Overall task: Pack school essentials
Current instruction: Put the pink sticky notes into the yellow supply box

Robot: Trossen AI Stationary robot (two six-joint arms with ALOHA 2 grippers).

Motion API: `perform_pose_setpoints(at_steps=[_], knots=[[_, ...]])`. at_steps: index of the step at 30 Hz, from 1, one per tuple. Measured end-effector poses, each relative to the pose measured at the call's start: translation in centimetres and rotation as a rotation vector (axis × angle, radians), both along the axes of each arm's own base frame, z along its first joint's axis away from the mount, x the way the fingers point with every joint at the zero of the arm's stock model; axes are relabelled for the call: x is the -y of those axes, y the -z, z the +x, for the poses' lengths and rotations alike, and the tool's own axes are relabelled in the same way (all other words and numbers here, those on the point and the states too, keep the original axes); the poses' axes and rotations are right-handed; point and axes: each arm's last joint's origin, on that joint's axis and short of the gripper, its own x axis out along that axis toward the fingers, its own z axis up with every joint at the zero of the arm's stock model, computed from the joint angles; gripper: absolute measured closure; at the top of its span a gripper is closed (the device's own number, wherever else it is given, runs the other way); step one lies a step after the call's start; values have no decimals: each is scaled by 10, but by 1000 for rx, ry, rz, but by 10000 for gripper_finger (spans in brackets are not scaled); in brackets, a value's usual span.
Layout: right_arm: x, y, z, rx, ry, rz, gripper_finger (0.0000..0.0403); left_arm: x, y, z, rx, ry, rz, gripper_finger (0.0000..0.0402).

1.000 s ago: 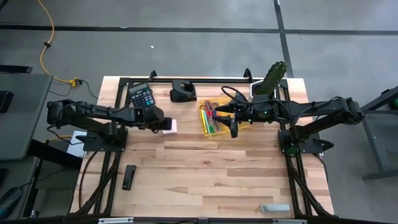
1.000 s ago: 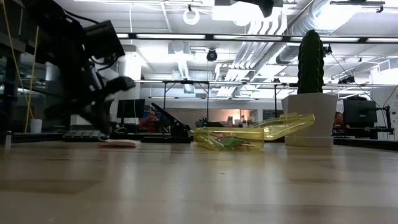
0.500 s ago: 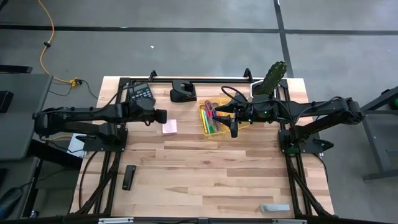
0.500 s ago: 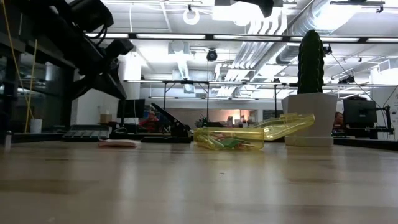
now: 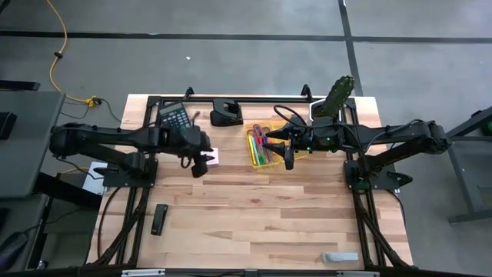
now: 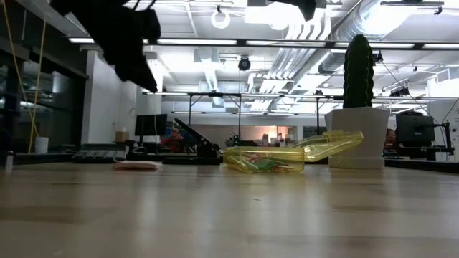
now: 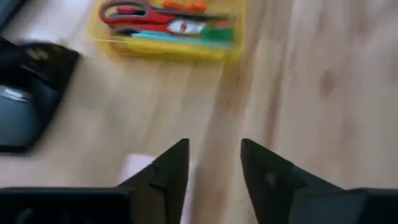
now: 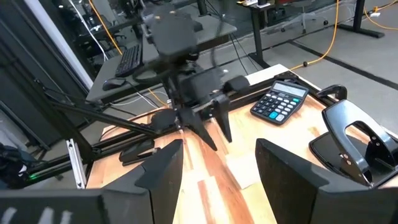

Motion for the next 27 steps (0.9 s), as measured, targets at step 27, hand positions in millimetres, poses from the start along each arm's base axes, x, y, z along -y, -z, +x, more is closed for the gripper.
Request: perform_pose_setpoints(at_steps=[27], knots=[[0,4,-1,-41,7,16,208,-10,92,24,-626,441,118,186]])
